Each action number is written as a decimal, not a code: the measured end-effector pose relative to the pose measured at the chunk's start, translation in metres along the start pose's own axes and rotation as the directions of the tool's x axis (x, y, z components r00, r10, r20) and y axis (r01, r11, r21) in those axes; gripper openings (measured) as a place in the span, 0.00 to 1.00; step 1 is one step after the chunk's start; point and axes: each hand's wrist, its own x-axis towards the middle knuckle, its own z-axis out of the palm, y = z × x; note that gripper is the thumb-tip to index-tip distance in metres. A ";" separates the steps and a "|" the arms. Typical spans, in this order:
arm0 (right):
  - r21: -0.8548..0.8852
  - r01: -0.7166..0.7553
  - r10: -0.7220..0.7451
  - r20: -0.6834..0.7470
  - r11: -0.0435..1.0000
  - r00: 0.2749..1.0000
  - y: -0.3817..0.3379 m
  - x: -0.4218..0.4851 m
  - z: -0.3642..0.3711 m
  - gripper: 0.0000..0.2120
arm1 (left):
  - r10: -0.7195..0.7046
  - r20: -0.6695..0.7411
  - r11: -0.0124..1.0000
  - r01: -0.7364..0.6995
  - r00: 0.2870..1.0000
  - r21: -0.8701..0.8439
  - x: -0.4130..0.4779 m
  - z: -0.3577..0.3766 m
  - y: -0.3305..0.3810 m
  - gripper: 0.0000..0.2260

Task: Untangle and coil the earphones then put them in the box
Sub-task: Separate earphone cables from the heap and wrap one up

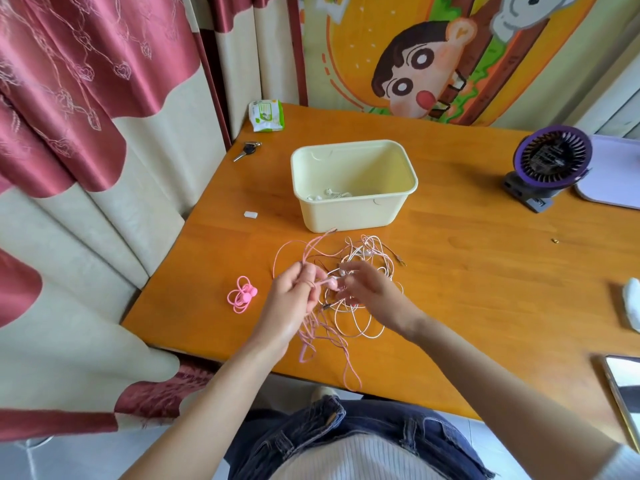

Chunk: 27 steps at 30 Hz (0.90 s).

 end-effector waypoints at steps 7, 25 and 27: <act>-0.365 0.170 0.013 0.447 0.915 0.894 0.018 -0.012 0.028 0.24 | 0.014 -0.027 0.996 -0.016 1.000 -0.085 -0.003 -0.013 0.009 0.13; -0.569 -0.032 0.092 0.076 0.821 0.993 0.031 -0.026 -0.050 0.10 | -0.377 -0.091 0.917 0.386 0.922 0.103 0.009 -0.049 -0.065 0.12; -0.636 -0.051 0.093 0.032 0.770 0.995 0.031 -0.025 -0.059 0.11 | -0.375 -0.037 0.908 0.375 0.926 0.184 0.009 -0.046 -0.068 0.11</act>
